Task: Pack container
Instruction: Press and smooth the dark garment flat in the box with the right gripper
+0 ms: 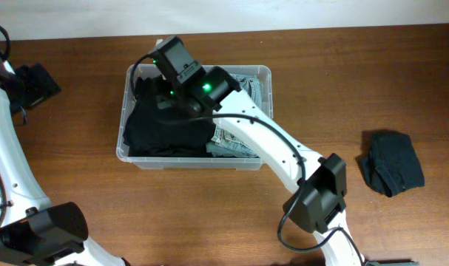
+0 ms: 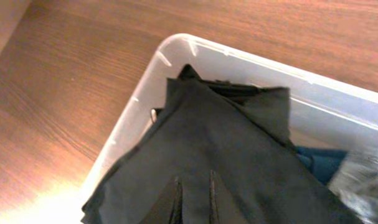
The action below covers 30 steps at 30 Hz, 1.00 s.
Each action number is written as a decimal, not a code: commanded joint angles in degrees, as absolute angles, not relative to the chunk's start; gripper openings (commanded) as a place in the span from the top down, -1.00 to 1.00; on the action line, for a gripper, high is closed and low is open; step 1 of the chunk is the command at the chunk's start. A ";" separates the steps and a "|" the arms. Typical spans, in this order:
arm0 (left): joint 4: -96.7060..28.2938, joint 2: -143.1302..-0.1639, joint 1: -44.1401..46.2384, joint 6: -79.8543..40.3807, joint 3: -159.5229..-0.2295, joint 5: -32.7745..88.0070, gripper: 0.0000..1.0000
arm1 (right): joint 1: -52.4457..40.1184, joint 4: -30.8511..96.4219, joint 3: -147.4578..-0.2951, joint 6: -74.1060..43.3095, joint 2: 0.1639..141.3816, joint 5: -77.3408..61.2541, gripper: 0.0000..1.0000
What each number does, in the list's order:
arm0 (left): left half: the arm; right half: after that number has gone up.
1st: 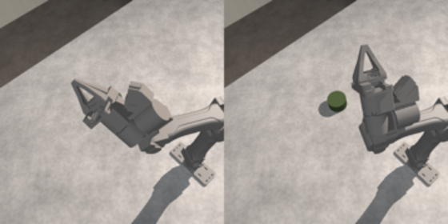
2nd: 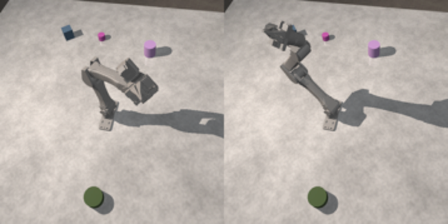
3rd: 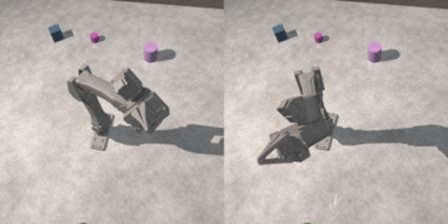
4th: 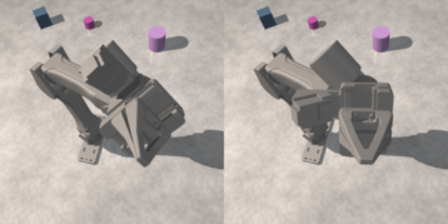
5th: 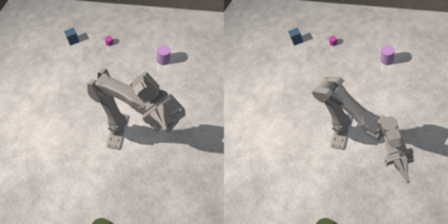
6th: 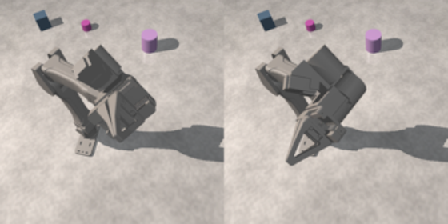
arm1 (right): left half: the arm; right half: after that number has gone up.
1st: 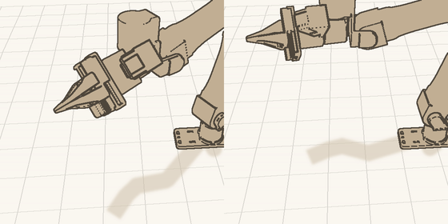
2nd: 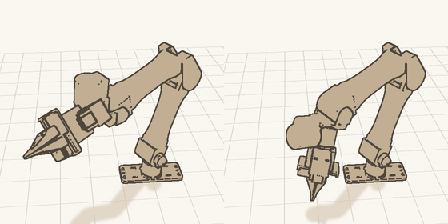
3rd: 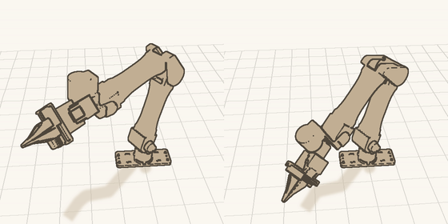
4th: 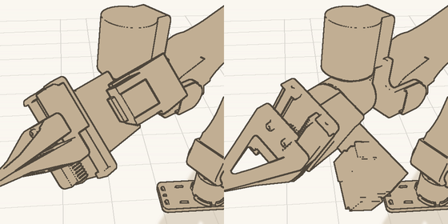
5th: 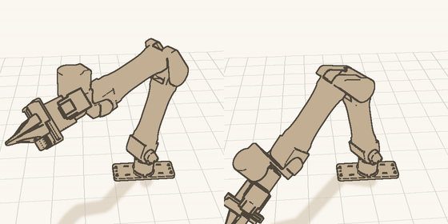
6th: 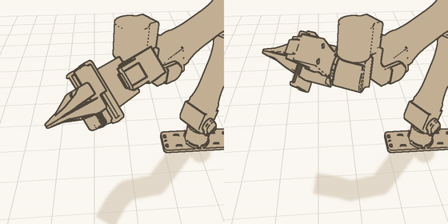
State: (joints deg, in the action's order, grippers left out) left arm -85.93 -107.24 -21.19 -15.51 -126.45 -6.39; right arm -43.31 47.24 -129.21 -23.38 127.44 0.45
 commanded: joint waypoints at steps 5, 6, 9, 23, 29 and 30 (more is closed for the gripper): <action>-85.80 -105.84 -21.28 -16.03 -127.07 -6.42 -0.99 | -43.68 45.36 -128.66 -22.98 135.83 -0.08 0.92; -85.80 -105.84 -21.28 -16.03 -127.07 -6.42 -0.99 | -43.81 45.25 -128.66 -22.98 136.70 -0.47 0.92; -85.80 -105.84 -21.28 -16.03 -127.07 -6.42 -0.99 | -43.99 44.88 -128.66 -22.96 139.20 -1.45 0.92; -85.80 -105.84 -21.28 -16.03 -127.07 -6.42 -0.99 | -43.70 50.85 -134.08 -22.70 135.20 -1.19 0.89; -85.80 -105.84 -21.28 -16.03 -127.07 -6.42 -0.99 | -43.20 61.89 -141.40 -22.74 128.99 7.77 0.66; -85.80 -105.84 -21.28 -16.03 -127.07 -6.42 -0.99 | -42.89 64.69 -142.47 -22.79 127.74 10.09 0.62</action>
